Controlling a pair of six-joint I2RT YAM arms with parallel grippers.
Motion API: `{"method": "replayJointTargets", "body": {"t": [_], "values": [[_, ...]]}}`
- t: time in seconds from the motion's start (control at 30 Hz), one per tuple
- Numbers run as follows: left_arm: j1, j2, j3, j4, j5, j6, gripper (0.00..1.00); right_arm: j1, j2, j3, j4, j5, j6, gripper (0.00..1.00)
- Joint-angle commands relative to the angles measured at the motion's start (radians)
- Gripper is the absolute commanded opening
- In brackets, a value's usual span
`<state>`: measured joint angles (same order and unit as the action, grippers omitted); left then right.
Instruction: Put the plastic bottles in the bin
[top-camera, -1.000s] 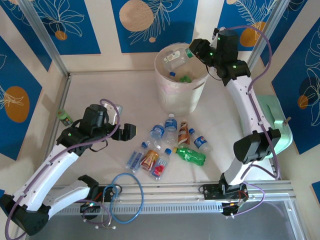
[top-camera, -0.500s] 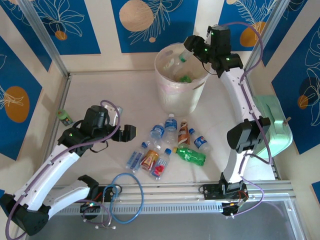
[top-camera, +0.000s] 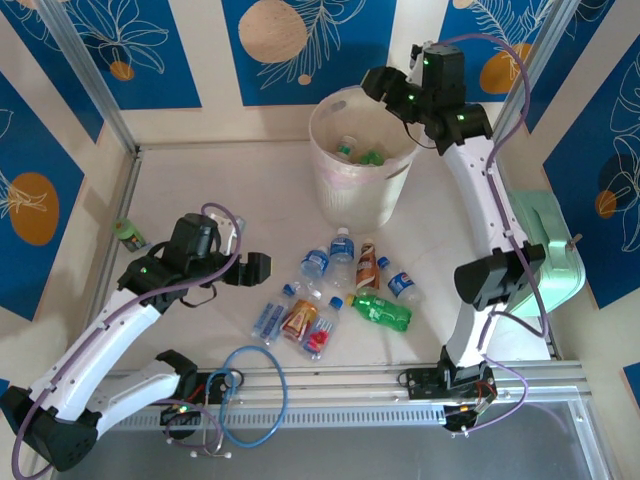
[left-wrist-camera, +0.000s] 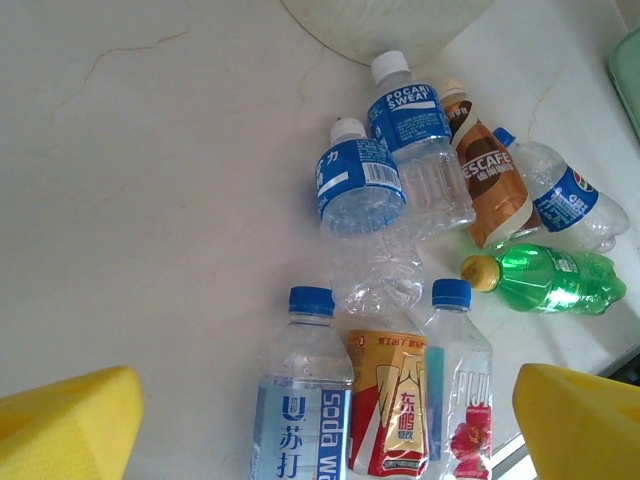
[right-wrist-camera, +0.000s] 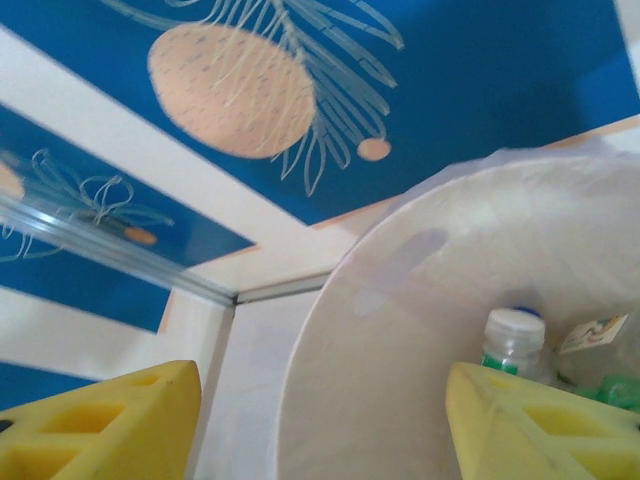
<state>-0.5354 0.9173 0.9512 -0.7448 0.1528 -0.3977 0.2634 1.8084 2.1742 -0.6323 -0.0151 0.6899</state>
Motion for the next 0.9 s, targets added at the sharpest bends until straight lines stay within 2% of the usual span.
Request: {"method": "replayJointTargets", "body": {"t": [0.0,0.23,0.4,0.57,0.87], "values": [[-0.012,-0.015,-0.023,-0.032,0.022,-0.025,0.92,0.062,-0.154,-0.078,-0.01,-0.025,-0.057,0.67],[-0.061,-0.012,-0.097,-0.029,0.023,-0.095,0.86,0.241,-0.449,-0.448,0.056,0.068,-0.086,0.66],[-0.131,0.002,-0.151,-0.041,0.018,-0.148,0.85,0.324,-0.583,-0.624,0.041,0.131,-0.061,0.67],[-0.191,0.08,-0.183,-0.043,0.008,-0.189,0.89,0.333,-0.659,-0.741,0.034,0.146,-0.016,0.66],[-0.249,0.226,-0.146,-0.076,-0.057,-0.182,0.82,0.332,-0.717,-0.831,0.028,0.153,0.023,0.66]]}}
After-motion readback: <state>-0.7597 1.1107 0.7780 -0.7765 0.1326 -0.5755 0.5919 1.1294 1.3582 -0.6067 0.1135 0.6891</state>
